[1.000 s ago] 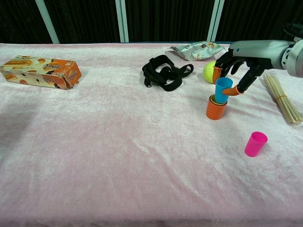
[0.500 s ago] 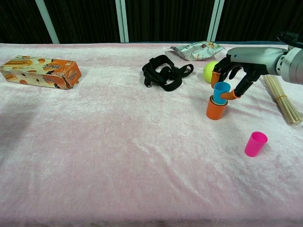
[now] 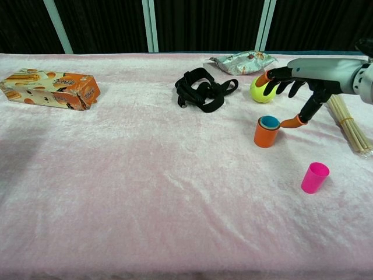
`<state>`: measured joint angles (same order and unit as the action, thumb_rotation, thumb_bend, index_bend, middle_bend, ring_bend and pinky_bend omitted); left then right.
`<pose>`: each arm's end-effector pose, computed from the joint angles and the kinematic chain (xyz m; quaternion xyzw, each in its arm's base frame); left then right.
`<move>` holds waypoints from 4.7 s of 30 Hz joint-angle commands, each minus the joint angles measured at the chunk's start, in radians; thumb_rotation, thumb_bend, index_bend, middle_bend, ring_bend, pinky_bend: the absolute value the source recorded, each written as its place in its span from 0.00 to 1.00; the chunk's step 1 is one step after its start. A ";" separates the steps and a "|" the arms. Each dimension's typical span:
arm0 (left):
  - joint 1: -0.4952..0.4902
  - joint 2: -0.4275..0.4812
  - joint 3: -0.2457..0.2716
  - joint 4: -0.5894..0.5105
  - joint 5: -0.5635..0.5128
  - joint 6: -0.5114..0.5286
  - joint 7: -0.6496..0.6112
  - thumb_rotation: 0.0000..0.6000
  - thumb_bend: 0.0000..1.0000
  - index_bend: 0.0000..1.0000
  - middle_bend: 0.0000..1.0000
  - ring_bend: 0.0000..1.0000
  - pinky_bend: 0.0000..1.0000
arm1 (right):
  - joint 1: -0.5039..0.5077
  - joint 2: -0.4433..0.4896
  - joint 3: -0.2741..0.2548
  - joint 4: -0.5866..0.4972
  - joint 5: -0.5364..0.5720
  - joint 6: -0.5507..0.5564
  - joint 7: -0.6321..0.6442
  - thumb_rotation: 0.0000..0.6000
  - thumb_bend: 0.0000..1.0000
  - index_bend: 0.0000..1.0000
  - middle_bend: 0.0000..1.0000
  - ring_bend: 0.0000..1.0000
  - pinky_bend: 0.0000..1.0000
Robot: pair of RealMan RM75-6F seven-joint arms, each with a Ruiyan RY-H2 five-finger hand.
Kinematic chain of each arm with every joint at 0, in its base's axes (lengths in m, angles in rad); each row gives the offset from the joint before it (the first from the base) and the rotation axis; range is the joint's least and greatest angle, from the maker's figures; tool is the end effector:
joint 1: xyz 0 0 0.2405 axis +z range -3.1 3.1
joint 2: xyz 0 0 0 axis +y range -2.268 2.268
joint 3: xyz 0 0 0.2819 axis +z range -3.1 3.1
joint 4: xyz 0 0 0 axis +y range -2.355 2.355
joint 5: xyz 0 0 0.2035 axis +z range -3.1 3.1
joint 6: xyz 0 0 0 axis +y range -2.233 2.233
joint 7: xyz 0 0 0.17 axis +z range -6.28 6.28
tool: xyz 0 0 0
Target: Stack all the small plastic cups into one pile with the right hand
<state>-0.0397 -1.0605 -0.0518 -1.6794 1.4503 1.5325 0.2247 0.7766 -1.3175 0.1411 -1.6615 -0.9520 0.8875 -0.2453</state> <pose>-0.3351 0.1928 0.2007 -0.6005 -0.3334 -0.3134 0.6558 -0.1754 -0.3838 0.0345 0.7242 -0.4522 0.3382 0.3959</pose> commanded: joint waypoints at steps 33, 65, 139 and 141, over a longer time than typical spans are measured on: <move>0.000 -0.003 0.004 -0.002 0.008 0.001 0.015 1.00 0.70 0.06 0.01 0.00 0.03 | -0.313 -0.067 -0.164 -0.055 -0.268 0.221 0.088 1.00 0.23 0.29 0.30 0.17 0.21; 0.000 -0.004 0.003 -0.002 0.005 0.001 0.019 1.00 0.70 0.06 0.01 0.00 0.03 | -0.319 -0.100 -0.104 0.043 -0.346 0.174 0.202 1.00 0.31 0.53 0.46 0.22 0.21; -0.002 0.000 -0.001 0.001 -0.001 0.000 0.010 1.00 0.70 0.06 0.01 0.00 0.03 | 0.029 -0.021 0.054 0.069 0.026 -0.068 0.040 1.00 0.21 0.17 0.12 0.15 0.21; -0.002 0.000 -0.001 0.001 0.000 0.001 0.008 1.00 0.70 0.06 0.01 0.00 0.03 | 0.019 0.004 0.059 0.041 0.024 -0.050 0.043 1.00 0.21 0.17 0.12 0.15 0.21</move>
<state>-0.0413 -1.0609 -0.0530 -1.6784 1.4498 1.5334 0.2322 0.8042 -1.3331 0.1934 -1.6001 -0.9278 0.8219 -0.2045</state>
